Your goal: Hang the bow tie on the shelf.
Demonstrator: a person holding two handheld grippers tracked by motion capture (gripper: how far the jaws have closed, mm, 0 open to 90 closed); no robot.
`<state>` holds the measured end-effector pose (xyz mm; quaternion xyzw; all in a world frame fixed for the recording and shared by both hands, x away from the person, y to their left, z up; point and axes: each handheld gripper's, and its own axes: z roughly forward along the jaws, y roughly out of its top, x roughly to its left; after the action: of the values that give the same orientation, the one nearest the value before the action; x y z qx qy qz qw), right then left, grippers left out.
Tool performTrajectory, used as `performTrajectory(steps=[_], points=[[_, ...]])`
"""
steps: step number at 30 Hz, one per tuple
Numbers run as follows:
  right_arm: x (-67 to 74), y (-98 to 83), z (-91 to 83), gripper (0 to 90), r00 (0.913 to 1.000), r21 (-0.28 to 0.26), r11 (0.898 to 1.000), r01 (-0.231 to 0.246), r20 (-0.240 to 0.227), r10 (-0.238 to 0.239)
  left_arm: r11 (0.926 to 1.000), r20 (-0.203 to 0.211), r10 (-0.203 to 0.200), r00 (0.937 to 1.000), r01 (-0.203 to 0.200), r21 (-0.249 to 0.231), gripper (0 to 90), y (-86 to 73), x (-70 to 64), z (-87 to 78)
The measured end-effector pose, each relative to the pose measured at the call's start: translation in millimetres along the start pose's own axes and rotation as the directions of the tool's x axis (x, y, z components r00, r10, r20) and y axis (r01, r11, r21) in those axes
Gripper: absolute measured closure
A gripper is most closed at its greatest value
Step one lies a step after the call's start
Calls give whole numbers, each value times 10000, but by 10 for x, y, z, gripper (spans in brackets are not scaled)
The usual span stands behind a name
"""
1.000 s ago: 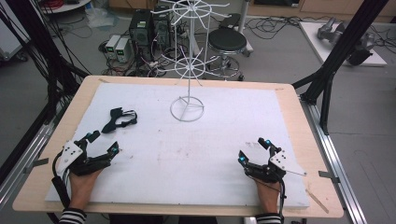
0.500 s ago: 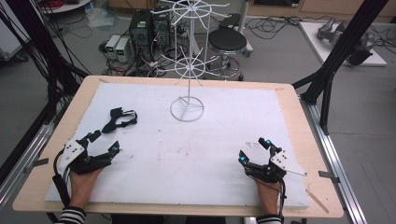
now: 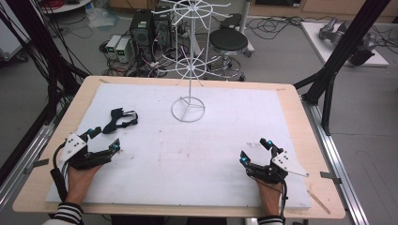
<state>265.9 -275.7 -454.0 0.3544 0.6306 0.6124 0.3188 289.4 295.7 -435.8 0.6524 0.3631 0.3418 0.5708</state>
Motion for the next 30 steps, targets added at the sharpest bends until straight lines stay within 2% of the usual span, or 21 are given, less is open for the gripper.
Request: performTrajectory(steps=[4, 8, 14, 21, 30], points=[[4, 0, 0, 102, 10000, 11, 10000, -29, -3, 29, 9988, 187, 233, 9996, -240, 425, 149, 102, 46, 60], [4, -1, 0, 102, 10000, 8, 10000, -25, -9, 25, 9942, 316, 464, 9984, -492, 959, 149, 195, 104, 139], [3, -1, -1, 102, 10000, 12, 10000, -23, -17, 23, 9870, 362, 309, 9989, -362, 1564, 150, 295, 212, 265], [-2, 0, 0, 102, 10000, -27, 10000, 21, -10, -21, 9651, 472, 489, 9977, -593, 2550, 150, 363, 297, 448], [-2, -1, 1, 102, 10000, -29, 10000, 14, -17, -14, 9409, 771, 817, 9937, -1024, 3229, 153, 440, 344, 678]])
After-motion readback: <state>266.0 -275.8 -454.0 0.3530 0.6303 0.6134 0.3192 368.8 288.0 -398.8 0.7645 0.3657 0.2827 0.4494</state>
